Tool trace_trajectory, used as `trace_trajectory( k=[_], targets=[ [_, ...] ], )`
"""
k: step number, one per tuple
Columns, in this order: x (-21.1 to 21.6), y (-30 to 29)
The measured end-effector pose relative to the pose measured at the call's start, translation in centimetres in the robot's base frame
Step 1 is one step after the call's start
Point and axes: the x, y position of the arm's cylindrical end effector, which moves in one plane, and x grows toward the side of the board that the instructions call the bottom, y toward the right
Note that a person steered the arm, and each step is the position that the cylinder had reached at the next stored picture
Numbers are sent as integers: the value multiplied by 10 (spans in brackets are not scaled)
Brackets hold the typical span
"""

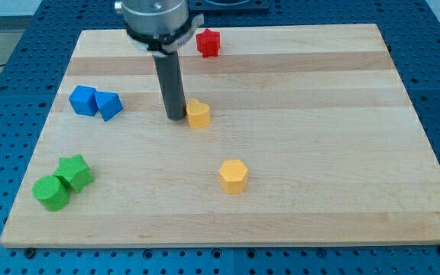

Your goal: Move the green star in between red star and green circle

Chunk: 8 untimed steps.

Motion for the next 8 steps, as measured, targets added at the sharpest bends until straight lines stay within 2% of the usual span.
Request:
trace_trajectory(
  k=[1,2,3,4,6,7,8],
  targets=[
    [-4,10],
    [-40,10],
    [-56,50],
    [-20,74],
    [56,80],
    [20,72],
    [20,43]
  ],
)
